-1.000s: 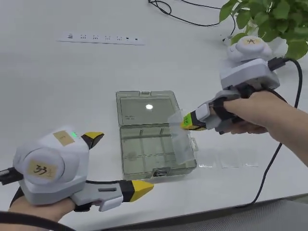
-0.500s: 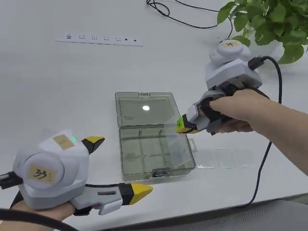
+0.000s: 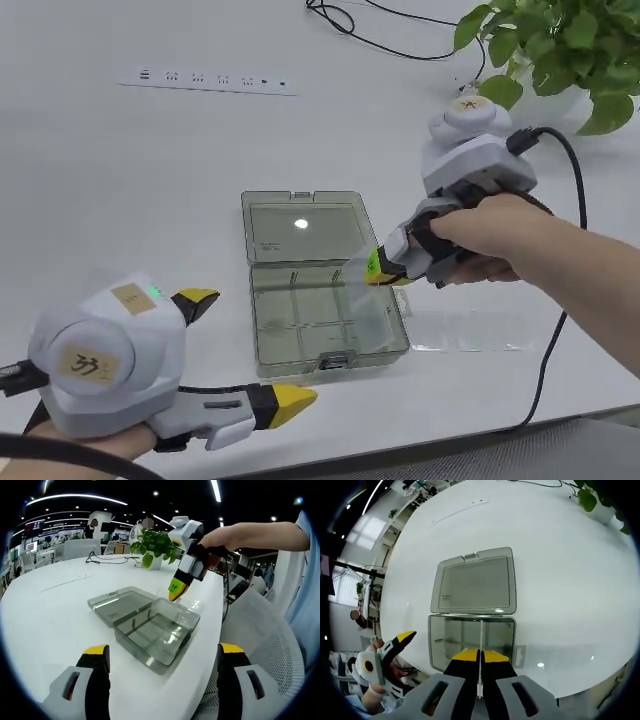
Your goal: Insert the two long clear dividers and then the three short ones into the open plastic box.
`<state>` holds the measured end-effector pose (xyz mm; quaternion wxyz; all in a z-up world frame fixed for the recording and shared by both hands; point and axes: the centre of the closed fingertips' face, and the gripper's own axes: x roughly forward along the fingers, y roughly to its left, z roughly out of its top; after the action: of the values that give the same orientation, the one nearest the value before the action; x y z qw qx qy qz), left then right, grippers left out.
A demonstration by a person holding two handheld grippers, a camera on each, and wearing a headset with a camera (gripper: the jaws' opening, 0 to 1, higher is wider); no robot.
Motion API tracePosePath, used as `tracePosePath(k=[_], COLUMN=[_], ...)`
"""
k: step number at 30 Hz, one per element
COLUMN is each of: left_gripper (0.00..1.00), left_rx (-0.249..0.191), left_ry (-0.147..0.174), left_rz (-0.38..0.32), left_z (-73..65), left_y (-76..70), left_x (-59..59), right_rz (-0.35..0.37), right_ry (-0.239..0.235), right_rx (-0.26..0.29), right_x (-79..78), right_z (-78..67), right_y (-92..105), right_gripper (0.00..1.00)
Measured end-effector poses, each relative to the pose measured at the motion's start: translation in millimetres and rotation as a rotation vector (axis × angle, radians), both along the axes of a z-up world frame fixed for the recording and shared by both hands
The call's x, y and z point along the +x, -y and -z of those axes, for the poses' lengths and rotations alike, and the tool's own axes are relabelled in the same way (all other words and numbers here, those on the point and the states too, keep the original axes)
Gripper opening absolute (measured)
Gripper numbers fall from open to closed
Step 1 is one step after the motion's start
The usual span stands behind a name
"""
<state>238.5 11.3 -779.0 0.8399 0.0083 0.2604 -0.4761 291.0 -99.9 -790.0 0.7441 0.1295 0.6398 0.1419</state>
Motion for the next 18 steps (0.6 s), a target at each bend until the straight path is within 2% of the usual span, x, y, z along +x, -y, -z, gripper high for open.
tracePosePath(k=[8,18], left_gripper=[0.89,0.88], left_rx=[-0.002,0.000], left_ry=[-0.010,-0.018], left_rz=[0.001,-0.001], left_z=[3.3,5.9], left_y=[0.2,-1.6], left_x=[-2.4,-2.5], right_rz=[-0.009,-0.007], right_ry=[-0.001,-0.008], right_rx=[-0.005,-0.014], right_x=[-9.3,-3.7], right_z=[0.0,4.4], right_y=[-7.2,-2.3], right_gripper=[0.01,0.01])
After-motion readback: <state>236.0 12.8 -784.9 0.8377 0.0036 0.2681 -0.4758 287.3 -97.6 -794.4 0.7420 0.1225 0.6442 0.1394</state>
